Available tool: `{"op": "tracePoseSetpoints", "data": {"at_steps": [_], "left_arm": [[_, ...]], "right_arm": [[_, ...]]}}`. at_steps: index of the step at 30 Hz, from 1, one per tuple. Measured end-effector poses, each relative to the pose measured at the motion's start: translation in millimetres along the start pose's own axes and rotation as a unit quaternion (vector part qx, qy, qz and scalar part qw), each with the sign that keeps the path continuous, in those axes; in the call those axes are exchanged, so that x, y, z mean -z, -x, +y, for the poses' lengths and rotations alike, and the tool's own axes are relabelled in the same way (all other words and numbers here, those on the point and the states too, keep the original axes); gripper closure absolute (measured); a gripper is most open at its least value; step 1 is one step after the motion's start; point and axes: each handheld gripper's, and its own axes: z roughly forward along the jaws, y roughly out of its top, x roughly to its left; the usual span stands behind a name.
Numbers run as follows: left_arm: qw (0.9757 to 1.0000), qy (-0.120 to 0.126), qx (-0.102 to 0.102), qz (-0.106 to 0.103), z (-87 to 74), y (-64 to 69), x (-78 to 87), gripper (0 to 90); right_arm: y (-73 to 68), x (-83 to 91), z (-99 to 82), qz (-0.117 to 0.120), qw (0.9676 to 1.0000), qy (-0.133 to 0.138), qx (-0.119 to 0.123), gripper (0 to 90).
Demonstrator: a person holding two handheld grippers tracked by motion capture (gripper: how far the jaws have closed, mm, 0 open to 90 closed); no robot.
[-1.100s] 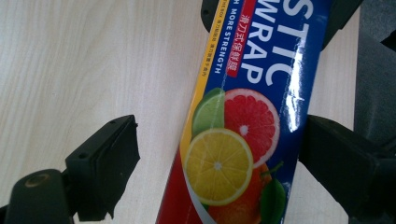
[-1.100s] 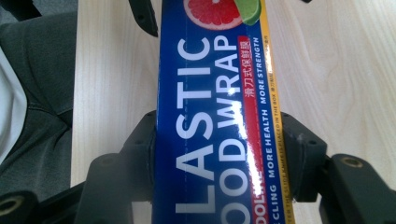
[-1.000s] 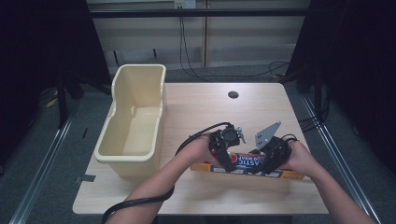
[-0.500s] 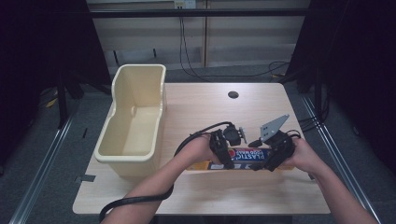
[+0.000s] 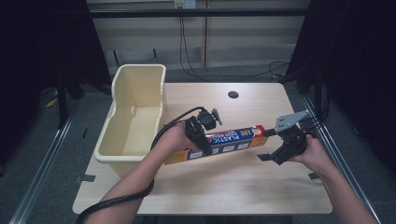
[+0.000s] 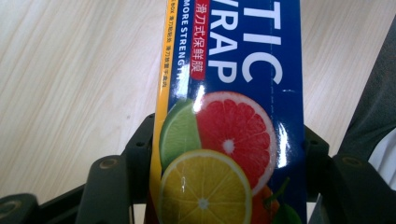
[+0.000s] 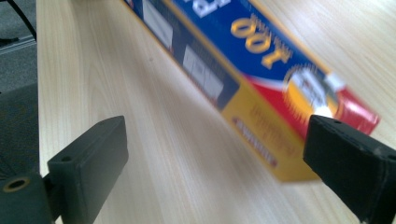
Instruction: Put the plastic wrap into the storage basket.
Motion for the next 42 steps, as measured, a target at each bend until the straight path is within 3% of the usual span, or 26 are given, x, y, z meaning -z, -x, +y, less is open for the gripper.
{"op": "tracePoseSetpoints", "data": {"at_steps": [3,9,10,11,21,22,29,32,40,42], "left_arm": [[0.9999,0.006,0.014,0.000,-4.4,-2.0,8.7,41.5],[0.9988,0.020,0.043,0.008,-12.0,-6.9,24.9,41.5],[0.9990,0.022,0.036,0.011,-12.7,-8.0,27.5,41.5],[0.9986,0.025,0.046,0.010,-13.6,-7.9,29.7,41.5],[0.9973,0.039,0.060,0.017,-15.7,-11.9,59.1,41.4],[0.9965,0.043,0.070,0.014,-16.7,-12.8,62.4,41.5],[0.9953,0.046,0.081,0.024,-20.4,-16.6,81.9,41.4],[0.9935,0.054,0.094,0.035,-22.6,-17.3,89.8,41.4],[0.9918,0.052,0.111,0.038,-30.3,-19.7,104.8,41.3],[0.9899,0.057,0.123,0.043,-35.1,-19.7,108.5,41.3]], "right_arm": [[-2.0,-1.9,-3.9,-0.012,0.9999,0.003,-0.004,6.3],[-4.0,-3.6,-8.5,-0.012,0.9999,0.005,-0.009,6.4],[-4.8,-4.6,-9.3,-0.011,0.9999,0.006,-0.009,6.4],[-5.7,-5.5,-10.0,-0.012,0.9999,0.006,-0.010,6.4],[-10.5,-15.1,-15.4,-0.002,0.9999,0.007,-0.014,6.6],[-11.4,-16.3,-15.9,-0.004,0.9999,0.007,-0.014,6.6],[-14.7,-23.7,-18.3,-0.006,0.9999,0.000,-0.013,6.3],[-16.2,-25.0,-19.0,-0.005,0.9999,0.000,-0.013,6.3],[-17.2,-26.1,-20.9,-0.003,0.9998,-0.001,-0.019,6.0],[-17.6,-25.9,-21.3,-0.004,0.9998,-0.002,-0.018,5.9]]}}
